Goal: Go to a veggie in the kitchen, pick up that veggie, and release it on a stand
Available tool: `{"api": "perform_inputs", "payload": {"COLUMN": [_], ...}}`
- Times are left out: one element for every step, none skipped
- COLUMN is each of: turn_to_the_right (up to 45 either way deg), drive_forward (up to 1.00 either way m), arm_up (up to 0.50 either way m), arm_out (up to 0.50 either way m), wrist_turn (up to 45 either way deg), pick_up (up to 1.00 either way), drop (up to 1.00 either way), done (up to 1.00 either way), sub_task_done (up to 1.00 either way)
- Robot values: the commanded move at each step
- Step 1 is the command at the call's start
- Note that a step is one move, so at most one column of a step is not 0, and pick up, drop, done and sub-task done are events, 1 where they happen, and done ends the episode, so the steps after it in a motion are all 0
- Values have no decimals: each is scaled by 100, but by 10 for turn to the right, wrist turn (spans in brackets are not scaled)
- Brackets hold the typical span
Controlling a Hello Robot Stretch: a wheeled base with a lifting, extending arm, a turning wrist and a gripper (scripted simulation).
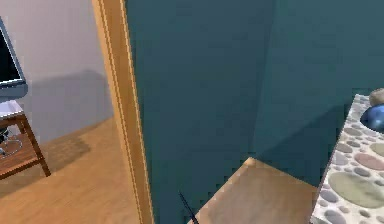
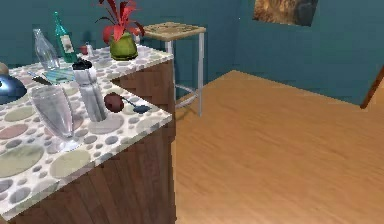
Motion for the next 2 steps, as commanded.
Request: {"api": "perform_inputs", "payload": {"turn_to_the_right": [-180, 0], "drive_forward": [0, 0], "arm_up": [0, 50], "arm_out": [0, 0], "wrist_turn": [0, 0], "pick_up": [0, 0], "drop": [0, 0], "done": [0, 0], "sub_task_done": [0, 0]}}
